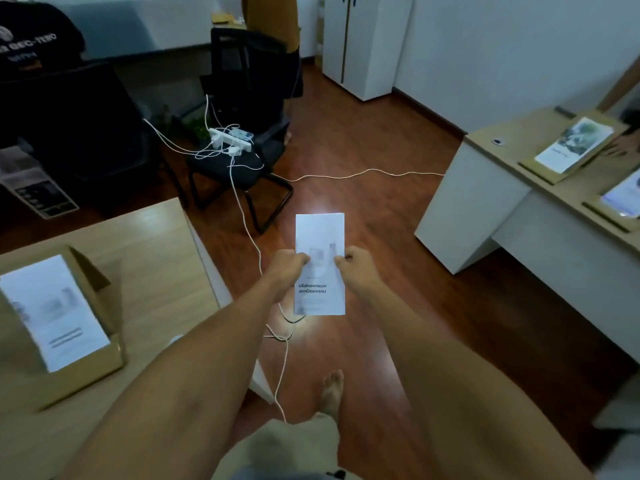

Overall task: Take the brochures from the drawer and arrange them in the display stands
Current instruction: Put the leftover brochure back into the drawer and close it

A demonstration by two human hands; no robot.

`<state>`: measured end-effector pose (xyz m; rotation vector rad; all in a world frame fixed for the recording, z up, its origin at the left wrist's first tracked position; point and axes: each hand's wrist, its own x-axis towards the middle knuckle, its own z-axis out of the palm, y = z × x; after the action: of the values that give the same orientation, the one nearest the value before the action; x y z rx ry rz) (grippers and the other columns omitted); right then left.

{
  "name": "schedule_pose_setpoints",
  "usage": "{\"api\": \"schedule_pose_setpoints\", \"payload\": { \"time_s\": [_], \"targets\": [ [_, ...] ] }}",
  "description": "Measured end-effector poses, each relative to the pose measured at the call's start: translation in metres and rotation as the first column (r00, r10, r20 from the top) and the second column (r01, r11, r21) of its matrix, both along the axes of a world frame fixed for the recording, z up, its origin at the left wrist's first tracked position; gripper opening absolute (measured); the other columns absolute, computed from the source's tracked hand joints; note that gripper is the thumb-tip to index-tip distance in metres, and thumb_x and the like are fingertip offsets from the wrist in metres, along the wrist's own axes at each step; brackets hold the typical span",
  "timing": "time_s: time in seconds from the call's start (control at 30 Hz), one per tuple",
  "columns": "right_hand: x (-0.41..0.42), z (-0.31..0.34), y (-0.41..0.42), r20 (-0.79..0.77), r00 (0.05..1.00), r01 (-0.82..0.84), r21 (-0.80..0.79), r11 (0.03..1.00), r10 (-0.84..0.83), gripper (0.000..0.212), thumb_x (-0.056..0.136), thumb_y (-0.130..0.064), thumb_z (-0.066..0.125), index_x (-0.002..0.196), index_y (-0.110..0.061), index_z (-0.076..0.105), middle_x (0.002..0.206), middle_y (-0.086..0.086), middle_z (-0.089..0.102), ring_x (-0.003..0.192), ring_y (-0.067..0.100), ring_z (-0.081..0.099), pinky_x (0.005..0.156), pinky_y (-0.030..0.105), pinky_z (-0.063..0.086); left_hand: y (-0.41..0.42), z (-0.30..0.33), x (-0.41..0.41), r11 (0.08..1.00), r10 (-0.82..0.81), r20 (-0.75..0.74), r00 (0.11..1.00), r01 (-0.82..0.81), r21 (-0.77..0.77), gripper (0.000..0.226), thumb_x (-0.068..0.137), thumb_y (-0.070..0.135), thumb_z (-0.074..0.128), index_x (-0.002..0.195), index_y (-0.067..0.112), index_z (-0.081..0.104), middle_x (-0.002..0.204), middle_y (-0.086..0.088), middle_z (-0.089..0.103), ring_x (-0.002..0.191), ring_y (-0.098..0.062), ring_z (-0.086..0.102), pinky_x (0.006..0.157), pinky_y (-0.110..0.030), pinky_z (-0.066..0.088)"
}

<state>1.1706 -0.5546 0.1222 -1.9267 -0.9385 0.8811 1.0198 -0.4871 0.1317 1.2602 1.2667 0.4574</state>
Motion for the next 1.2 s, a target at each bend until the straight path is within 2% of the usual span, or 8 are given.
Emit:
{"api": "schedule_pose_setpoints", "payload": {
  "time_s": [0.17,0.37,0.5,0.57,0.8,0.97,1.1,1.2],
  "targets": [
    [0.049,-0.007,0.053,0.022,1.0,0.014,-0.025,1.0,-0.014,0.014,0.095,-0.001,0.054,0.081,-0.004,0.056,0.072,0.002,0.05,0.066,0.016,0.042,0.053,0.029,0.033,0.056,-0.01,0.05,0.999,-0.01,0.014,1.0,0.01,-0.039,0.017,0.092,0.005,0.054,0.076,0.008,0.059,0.063,-0.002,0.057,0.046,-0.01,0.051,0.04,-0.014,0.035],
    [0.096,-0.011,0.146,-0.022,1.0,-0.022,-0.058,0.998,0.021,0.015,0.095,-0.001,0.055,0.082,-0.005,0.061,0.077,0.006,0.059,0.073,0.02,0.051,0.063,0.03,0.04,0.144,-0.012,0.095,0.993,0.03,0.047,0.998,-0.024,-0.119,0.013,0.087,0.007,0.055,0.088,0.003,0.067,0.08,-0.011,0.067,0.074,-0.026,0.062,0.068,-0.033,0.046],
    [0.12,-0.008,0.205,0.011,0.998,-0.055,-0.077,0.995,0.056,0.016,0.094,-0.005,0.055,0.09,0.009,0.064,0.086,0.016,0.064,0.077,0.022,0.053,0.067,0.037,0.045,0.2,-0.015,0.115,0.991,0.087,0.04,0.995,-0.083,-0.108,0.031,0.076,0.016,0.061,0.095,-0.007,0.071,0.089,-0.015,0.073,0.078,-0.029,0.066,0.071,-0.038,0.049],
    [0.13,-0.005,0.232,0.01,0.996,-0.087,-0.072,0.994,0.088,0.017,0.095,-0.003,0.054,0.092,0.01,0.064,0.087,0.014,0.063,0.078,0.021,0.054,0.068,0.033,0.042,0.221,-0.011,0.122,0.99,0.108,0.048,0.993,-0.103,-0.095,0.015,0.086,0.009,0.063,0.09,-0.002,0.072,0.087,-0.014,0.074,0.075,-0.027,0.068,0.071,-0.034,0.052],
    [0.16,0.0,0.341,-0.013,0.975,-0.224,-0.05,0.973,0.223,0.015,0.095,0.0,0.052,0.082,-0.004,0.057,0.079,0.008,0.055,0.068,0.019,0.048,0.051,0.025,0.038,0.315,-0.015,0.136,0.982,0.189,0.039,0.981,-0.187,-0.036,0.015,0.094,0.002,0.061,0.08,0.005,0.064,0.075,-0.012,0.064,0.075,-0.026,0.062,0.072,-0.039,0.054],
    [0.176,-0.006,0.448,0.006,0.944,-0.327,-0.077,0.942,0.329,0.032,0.095,-0.003,0.053,0.066,-0.015,0.046,0.066,-0.002,0.049,0.059,0.013,0.043,0.049,0.025,0.033,0.396,-0.013,0.148,0.939,0.345,0.05,0.937,-0.344,-0.02,0.017,0.097,-0.004,0.056,0.091,0.006,0.07,0.08,-0.008,0.07,0.067,-0.017,0.067,0.054,-0.024,0.059],
    [0.177,-0.001,0.514,0.005,0.913,-0.405,-0.099,0.909,0.408,0.015,0.097,-0.007,0.055,0.082,-0.007,0.056,0.08,0.005,0.056,0.07,0.018,0.048,0.047,0.019,0.035,0.445,-0.01,0.148,0.91,0.414,0.038,0.909,-0.413,-0.033,0.021,0.097,-0.004,0.056,0.087,0.01,0.068,0.081,-0.007,0.069,0.065,-0.013,0.066,0.049,-0.018,0.055],
    [0.174,0.006,0.582,-0.001,0.872,-0.488,-0.079,0.869,0.49,0.017,0.096,-0.012,0.055,0.079,-0.012,0.056,0.083,0.004,0.061,0.077,0.02,0.053,0.059,0.028,0.042,0.491,0.001,0.15,0.852,0.524,0.066,0.849,-0.524,-0.012,0.015,0.097,-0.007,0.055,0.093,0.002,0.067,0.077,-0.012,0.063,0.051,-0.006,0.061,0.043,-0.015,0.049]
  ]
}}
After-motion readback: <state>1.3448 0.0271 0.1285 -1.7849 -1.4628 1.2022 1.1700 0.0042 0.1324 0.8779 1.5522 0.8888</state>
